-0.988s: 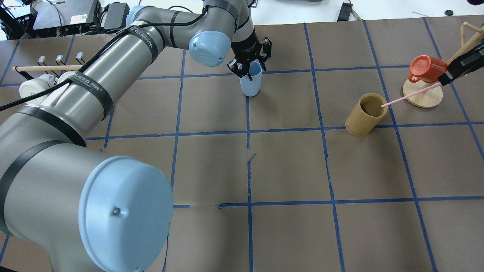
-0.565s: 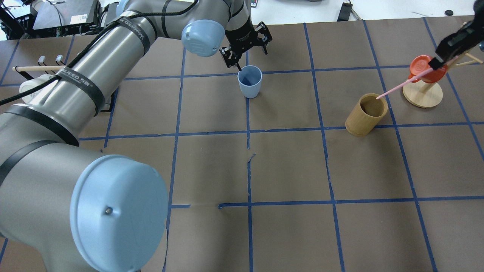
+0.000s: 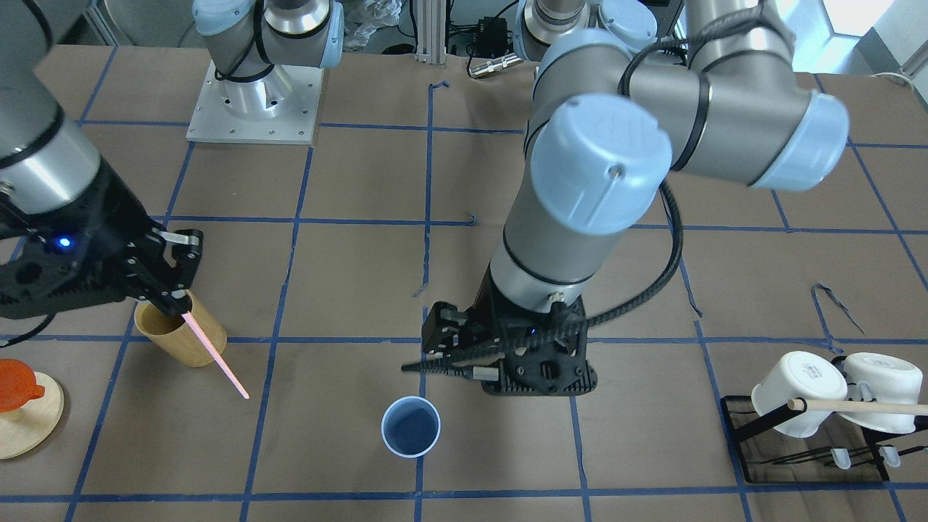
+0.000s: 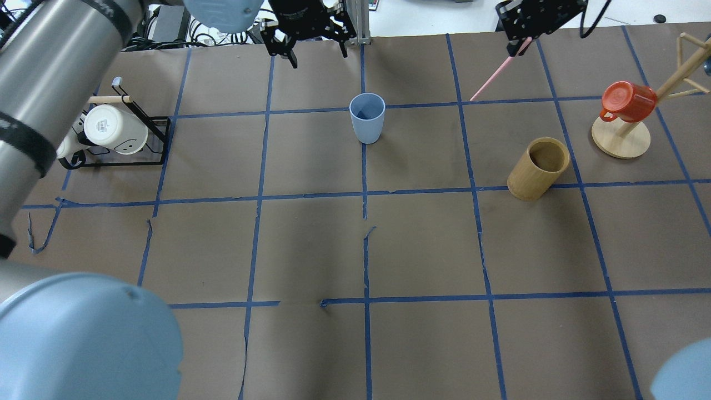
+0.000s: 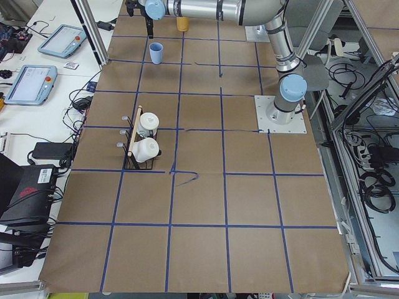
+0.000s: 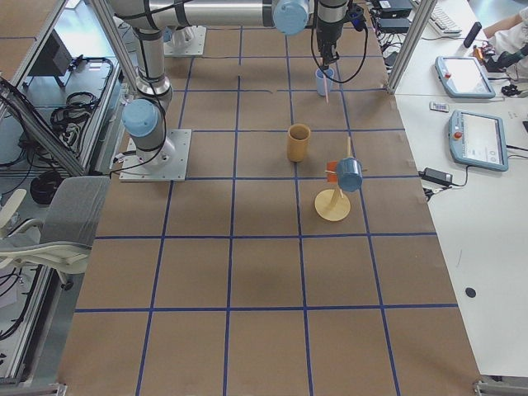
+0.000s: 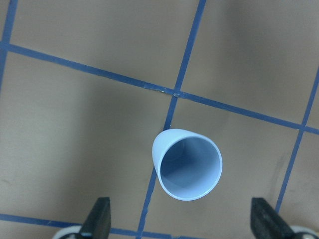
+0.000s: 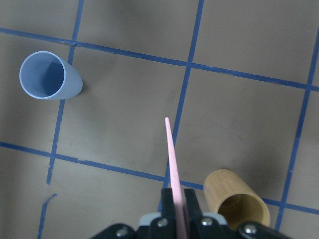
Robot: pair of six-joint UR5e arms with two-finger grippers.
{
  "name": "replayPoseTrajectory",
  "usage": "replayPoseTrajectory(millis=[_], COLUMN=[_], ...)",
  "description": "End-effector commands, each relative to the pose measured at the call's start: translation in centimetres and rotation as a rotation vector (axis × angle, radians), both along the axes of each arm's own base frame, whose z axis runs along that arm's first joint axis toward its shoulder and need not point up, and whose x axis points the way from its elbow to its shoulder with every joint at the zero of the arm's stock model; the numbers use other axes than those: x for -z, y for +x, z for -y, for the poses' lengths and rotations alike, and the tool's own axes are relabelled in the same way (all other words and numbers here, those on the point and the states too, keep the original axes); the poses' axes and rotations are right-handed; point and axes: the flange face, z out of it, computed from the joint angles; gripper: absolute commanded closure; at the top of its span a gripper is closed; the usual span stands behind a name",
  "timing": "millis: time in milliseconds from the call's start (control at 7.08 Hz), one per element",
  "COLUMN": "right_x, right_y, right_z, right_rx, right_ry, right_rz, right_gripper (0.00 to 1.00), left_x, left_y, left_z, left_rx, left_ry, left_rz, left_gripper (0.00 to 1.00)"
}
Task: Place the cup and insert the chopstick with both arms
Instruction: 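Withdraw the left gripper while the right carries the chopstick above the blue cup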
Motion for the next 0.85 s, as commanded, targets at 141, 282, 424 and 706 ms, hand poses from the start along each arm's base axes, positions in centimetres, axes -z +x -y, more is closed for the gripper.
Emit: replayPoseTrajectory(millis=[141, 282, 424, 706], right_x=[0.0, 0.6, -0.2, 0.7], right_y=[6.0, 8.5, 11.2, 17.0], right_z=[0.6, 0.3, -0.1, -0.7], right_rx=[0.149, 0.153, 0.229, 0.262], right_ry=[0.001, 0.011, 0.001, 0.013], right_rz=[0.022, 0.020, 0.029, 0.043], right_gripper=[0.91, 0.91, 0.91, 0.91], left_x=[-5.1, -4.9, -5.1, -5.5], left_y=[5.9, 7.3, 9.2, 14.6], left_z=[-8.0, -11.9, -14.4, -15.4], left_rx=[0.129, 0.125, 0.133, 0.272], left_ry=[-0.025, -0.013, -0.010, -0.023], left_rz=[0.091, 0.095, 0.103, 0.122], left_gripper=[0.00, 0.00, 0.00, 0.00])
